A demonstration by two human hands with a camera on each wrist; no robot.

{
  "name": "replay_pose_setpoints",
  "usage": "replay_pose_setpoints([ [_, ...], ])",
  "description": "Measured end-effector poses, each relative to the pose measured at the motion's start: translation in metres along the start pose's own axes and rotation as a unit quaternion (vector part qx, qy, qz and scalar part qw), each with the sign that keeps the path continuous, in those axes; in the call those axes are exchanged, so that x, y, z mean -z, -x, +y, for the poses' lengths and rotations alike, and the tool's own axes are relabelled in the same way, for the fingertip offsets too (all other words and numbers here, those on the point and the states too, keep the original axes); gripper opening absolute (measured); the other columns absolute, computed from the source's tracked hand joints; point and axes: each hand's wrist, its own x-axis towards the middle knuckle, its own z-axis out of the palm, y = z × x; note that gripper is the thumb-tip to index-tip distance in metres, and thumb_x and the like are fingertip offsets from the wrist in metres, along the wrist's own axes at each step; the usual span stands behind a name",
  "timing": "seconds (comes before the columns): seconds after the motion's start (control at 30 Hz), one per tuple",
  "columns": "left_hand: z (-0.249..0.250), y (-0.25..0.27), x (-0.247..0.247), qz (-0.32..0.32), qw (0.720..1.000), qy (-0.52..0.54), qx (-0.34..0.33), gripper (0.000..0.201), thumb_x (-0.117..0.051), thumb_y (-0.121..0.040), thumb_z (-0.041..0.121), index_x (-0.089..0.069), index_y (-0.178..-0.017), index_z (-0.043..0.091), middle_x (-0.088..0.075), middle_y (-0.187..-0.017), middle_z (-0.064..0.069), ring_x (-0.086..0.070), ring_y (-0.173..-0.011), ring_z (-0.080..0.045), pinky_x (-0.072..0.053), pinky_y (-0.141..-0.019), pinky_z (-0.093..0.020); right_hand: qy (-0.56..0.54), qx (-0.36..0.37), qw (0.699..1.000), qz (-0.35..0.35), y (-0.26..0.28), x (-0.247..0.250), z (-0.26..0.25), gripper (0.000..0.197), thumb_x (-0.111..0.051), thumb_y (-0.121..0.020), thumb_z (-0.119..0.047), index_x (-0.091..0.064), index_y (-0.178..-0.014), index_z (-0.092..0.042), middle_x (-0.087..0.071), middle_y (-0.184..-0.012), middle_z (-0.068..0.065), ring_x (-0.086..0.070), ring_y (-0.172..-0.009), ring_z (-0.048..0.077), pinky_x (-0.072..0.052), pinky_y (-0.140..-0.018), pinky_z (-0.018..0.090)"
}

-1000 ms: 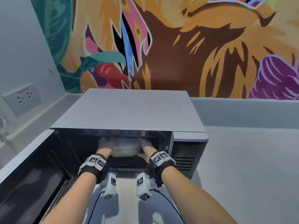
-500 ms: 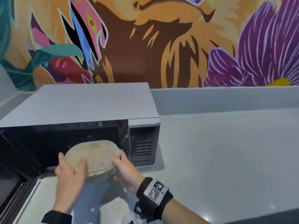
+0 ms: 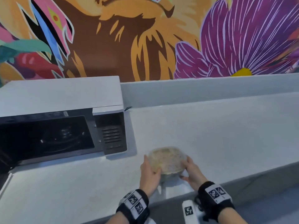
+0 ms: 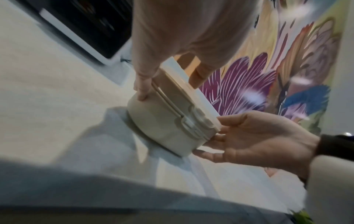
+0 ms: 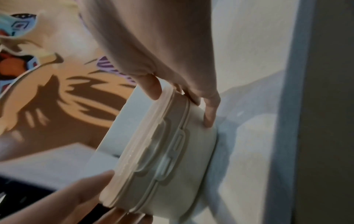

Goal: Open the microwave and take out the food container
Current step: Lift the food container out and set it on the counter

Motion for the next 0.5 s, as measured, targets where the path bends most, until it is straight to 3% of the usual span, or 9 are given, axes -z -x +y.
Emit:
replay_pose_setpoints([
  [0.1,0.029,0.003,-0.032,-0.022,1.000,-0.006,-0.007,0.080,-0.056,-0.082,0.028,-0.011,-0.147,0.026,-0.039,-0.142,-0.010,-0.042,-0.132,-0.027,-0.045,-0.106,-0.044,0.001,-0.012,0.999,0.034,-0.008,0.029,-0.010,0.038,-0.038,-0.097,-0.010,-0.040,-0.134,-0.017,-0.051,-0.116,0.006,-0.043,-0.114,0.024,-0.043,-0.092,0.047],
  [0.17,0.040,0.002,-0.045,-0.033,0.999,-0.014,-0.008,0.083,-0.055,-0.086,0.026,-0.001,-0.150,0.019,-0.034,-0.145,-0.012,-0.038,-0.135,-0.027,-0.040,-0.110,-0.044,0.002,-0.021,0.999,0.045,-0.014,0.039,-0.015,0.042,-0.038,-0.096,-0.010,-0.038,-0.138,-0.016,-0.049,-0.121,0.007,-0.042,-0.116,0.026,-0.042,-0.097,0.051],
  [0.33,0.048,0.002,-0.047,-0.068,0.997,-0.043,-0.007,0.085,-0.050,-0.089,0.036,0.007,-0.149,0.018,-0.023,-0.152,-0.008,-0.038,-0.130,-0.019,-0.032,-0.113,-0.034,-0.012,-0.015,0.997,0.080,-0.023,0.042,-0.017,0.044,-0.038,-0.096,-0.012,-0.036,-0.140,-0.016,-0.046,-0.123,0.007,-0.042,-0.113,0.026,-0.043,-0.095,0.050],
  [0.43,0.055,0.018,-0.024,-0.085,0.990,-0.107,-0.042,0.078,-0.040,-0.090,0.047,0.003,-0.149,0.020,-0.010,-0.158,-0.006,-0.019,-0.145,-0.020,-0.020,-0.120,-0.037,-0.009,-0.010,0.995,0.100,-0.026,0.039,-0.015,0.043,-0.036,-0.096,-0.012,-0.036,-0.139,-0.014,-0.045,-0.122,0.007,-0.042,-0.109,0.028,-0.042,-0.097,0.053],
  [0.5,0.059,0.035,0.007,-0.044,0.978,-0.177,-0.101,0.068,-0.035,-0.092,0.046,-0.007,-0.150,0.022,-0.010,-0.159,-0.001,-0.012,-0.146,-0.015,-0.016,-0.121,-0.034,0.001,0.002,0.993,0.116,-0.028,0.036,-0.011,0.042,-0.034,-0.096,-0.013,-0.036,-0.138,-0.012,-0.046,-0.124,0.011,-0.042,-0.106,0.030,-0.043,-0.097,0.055],
])
